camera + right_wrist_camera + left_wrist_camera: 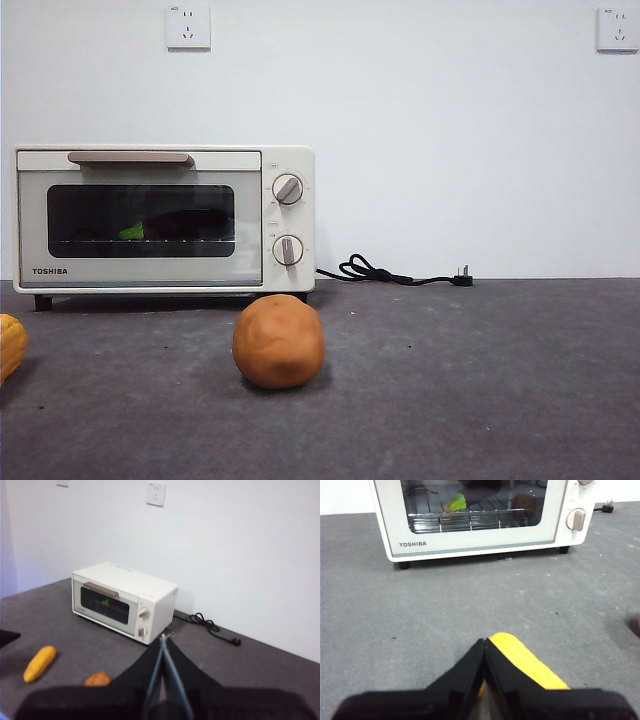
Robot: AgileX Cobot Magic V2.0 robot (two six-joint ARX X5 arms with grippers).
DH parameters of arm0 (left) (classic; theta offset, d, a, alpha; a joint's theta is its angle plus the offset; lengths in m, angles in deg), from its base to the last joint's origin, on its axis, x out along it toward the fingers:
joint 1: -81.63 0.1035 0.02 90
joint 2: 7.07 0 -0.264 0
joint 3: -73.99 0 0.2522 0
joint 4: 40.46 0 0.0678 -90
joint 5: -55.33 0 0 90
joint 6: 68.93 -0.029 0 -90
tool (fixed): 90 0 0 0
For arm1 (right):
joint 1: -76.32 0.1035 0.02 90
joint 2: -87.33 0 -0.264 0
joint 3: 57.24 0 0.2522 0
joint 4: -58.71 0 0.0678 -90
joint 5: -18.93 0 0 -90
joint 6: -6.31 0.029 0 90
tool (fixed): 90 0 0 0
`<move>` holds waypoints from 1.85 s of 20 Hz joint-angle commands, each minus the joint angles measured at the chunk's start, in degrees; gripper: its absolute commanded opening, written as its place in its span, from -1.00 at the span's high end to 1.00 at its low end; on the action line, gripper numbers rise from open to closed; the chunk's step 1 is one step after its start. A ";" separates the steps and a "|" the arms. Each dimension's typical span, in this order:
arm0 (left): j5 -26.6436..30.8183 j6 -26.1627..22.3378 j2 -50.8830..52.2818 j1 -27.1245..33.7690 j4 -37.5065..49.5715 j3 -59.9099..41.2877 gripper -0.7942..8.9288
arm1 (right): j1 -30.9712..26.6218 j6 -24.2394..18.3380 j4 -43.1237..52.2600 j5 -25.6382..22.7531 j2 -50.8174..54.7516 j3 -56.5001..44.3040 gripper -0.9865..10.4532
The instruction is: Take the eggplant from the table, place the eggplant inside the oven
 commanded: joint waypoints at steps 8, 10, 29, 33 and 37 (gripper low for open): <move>-0.04 0.44 0.07 -0.13 0.57 -0.52 0.84 | -3.58 6.03 30.47 1.64 18.84 -40.70 0.83; -0.02 0.44 0.07 -0.13 0.57 -0.52 0.84 | -3.58 8.26 43.87 1.62 22.14 -52.68 0.83; -0.02 0.44 -0.52 -0.13 0.57 -0.52 0.84 | -4.04 8.52 67.34 -14.93 24.35 -96.61 0.83; -0.02 0.44 -0.52 -0.13 0.57 -0.52 0.84 | -5.01 9.75 67.32 -14.91 24.35 -97.79 0.83; -0.04 0.44 -0.52 -0.13 0.57 -0.52 0.84 | -5.03 9.75 67.32 -14.93 24.35 -97.79 0.83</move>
